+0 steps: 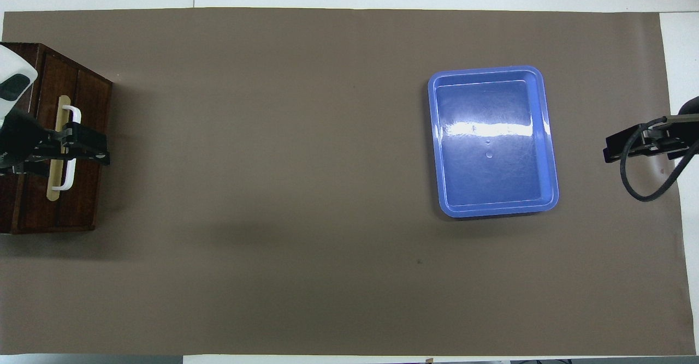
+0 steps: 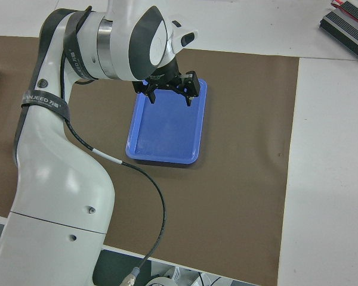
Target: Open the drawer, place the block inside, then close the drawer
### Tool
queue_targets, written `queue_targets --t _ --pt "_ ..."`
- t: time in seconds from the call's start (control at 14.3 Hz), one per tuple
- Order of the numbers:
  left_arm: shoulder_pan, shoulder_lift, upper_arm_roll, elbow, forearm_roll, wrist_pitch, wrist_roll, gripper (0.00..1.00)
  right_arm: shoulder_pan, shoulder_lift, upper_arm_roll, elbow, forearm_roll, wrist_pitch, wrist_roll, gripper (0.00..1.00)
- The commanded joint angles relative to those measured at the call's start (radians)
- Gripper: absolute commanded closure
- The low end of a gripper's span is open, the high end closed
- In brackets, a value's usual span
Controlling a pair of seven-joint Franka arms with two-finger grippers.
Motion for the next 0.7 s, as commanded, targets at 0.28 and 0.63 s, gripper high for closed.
queue_targets --t 0.28,0.63 --pt "-0.003 0.01 0.0 0.029 0.015 -0.036 0.046 0.0 -0.004 -0.016 0.0 -0.012 -0.01 0.013 -0.024 0.0" --pt "0.005 0.01 0.002 0.03 0.015 -0.03 0.046 0.0 -0.004 -0.016 0.0 -0.012 -0.009 0.013 -0.024 0.0"
